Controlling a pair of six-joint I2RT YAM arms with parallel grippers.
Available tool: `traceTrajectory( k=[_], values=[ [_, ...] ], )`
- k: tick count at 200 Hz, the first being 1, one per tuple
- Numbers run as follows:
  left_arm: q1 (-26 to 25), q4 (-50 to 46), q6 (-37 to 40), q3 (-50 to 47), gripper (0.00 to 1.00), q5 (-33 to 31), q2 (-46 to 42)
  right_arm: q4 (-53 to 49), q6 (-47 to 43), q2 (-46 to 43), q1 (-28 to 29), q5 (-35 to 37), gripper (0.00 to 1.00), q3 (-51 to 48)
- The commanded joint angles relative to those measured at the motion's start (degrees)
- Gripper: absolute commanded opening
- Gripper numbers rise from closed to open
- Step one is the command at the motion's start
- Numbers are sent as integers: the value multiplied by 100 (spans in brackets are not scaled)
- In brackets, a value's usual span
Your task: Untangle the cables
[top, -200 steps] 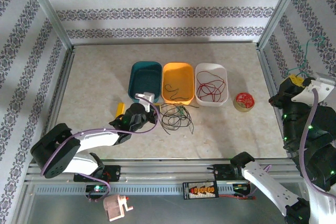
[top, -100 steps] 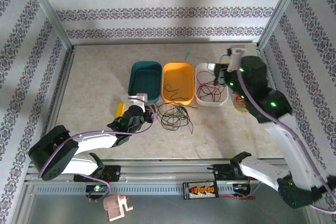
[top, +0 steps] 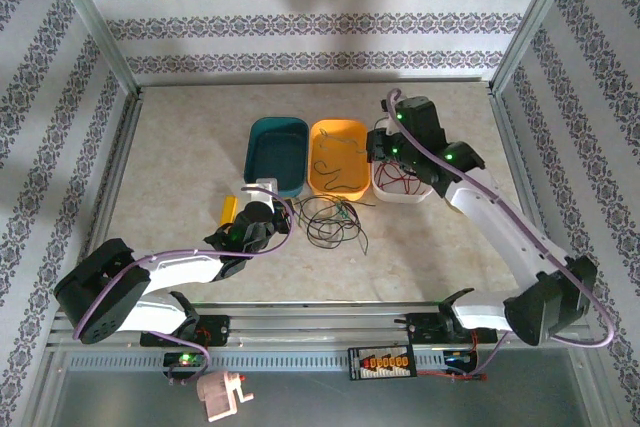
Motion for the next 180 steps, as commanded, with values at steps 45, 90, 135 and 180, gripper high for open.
traceTrajectory(
  k=[45,90,135,180],
  values=[
    [73,-224,-28,-16,0,-71,-171,-79,25,1191,38,254,0,363],
    [73,-353,15,53,0,-2,-189,-678,-145,2309,214,133,0,987],
    [74,-406,50,94,0,40,-181,-866,-186,3124,344,135,0,1391],
    [67,-497,87,147,0,68,-196,-1033,-306,3824,467,199,0,1768]
  ],
)
